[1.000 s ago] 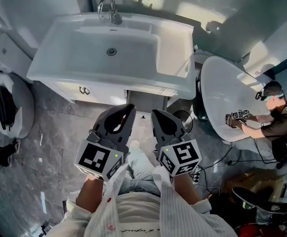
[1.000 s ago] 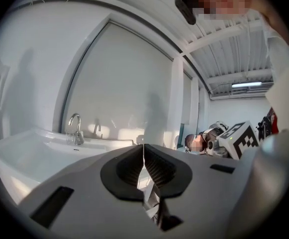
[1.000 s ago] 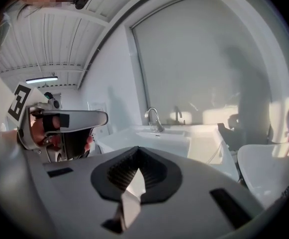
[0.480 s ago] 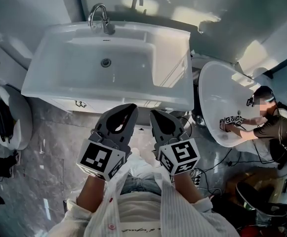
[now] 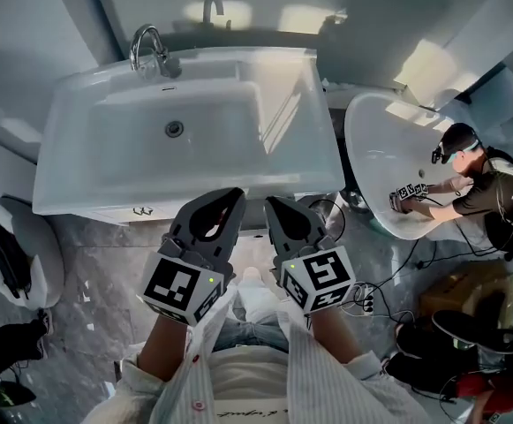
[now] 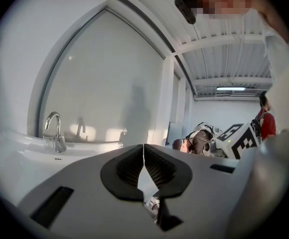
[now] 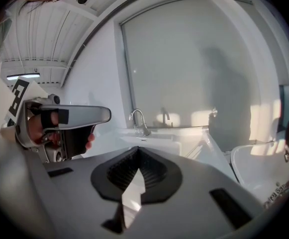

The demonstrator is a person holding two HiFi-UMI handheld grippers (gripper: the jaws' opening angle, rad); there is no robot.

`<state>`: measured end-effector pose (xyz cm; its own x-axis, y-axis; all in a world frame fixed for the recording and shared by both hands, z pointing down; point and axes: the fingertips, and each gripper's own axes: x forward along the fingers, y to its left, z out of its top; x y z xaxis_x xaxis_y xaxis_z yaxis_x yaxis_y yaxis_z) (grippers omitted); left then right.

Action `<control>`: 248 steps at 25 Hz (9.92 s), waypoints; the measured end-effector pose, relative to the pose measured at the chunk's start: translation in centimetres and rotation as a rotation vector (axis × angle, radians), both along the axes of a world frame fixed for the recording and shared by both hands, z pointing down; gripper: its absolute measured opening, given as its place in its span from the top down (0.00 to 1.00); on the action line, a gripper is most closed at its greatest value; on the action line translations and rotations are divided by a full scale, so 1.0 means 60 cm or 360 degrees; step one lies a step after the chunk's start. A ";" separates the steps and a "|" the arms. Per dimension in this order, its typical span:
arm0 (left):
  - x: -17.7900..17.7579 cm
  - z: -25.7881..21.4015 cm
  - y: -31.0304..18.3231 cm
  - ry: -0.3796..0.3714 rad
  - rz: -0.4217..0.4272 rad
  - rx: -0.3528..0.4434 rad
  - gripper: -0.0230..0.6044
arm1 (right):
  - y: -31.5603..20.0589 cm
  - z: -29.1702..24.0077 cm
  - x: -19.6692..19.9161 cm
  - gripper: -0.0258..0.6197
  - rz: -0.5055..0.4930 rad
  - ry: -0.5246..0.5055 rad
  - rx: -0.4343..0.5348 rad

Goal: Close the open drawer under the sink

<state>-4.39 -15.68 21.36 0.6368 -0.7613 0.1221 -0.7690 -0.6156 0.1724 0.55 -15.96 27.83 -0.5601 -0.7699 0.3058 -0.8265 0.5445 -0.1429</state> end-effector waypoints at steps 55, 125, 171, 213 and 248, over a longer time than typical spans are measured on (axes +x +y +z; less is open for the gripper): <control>0.032 0.506 0.088 -0.0112 0.0225 -0.0465 0.93 | 0.102 0.522 0.053 0.94 0.0350 0.0186 -0.0446; 0.020 0.596 0.053 -0.0173 0.0209 -0.0536 0.93 | -0.008 0.588 0.034 0.95 0.0417 0.0109 -0.0325; -0.005 0.583 0.013 -0.0154 0.0112 -0.0522 0.93 | -0.104 0.580 0.024 0.95 0.0434 0.0159 -0.0339; 0.060 0.152 0.026 0.0055 -0.0160 -0.0157 0.93 | -0.009 0.039 0.088 0.95 -0.0067 -0.0109 0.0149; 0.028 -0.033 0.074 0.0032 0.0077 0.0107 0.93 | 0.080 -0.124 -0.019 0.95 -0.0320 -0.0131 0.0252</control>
<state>-2.73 -11.25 19.38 0.6748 -0.7357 0.0583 -0.7349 -0.6626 0.1444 -0.56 -11.18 20.40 -0.7247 -0.6752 0.1378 -0.6885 0.7176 -0.1052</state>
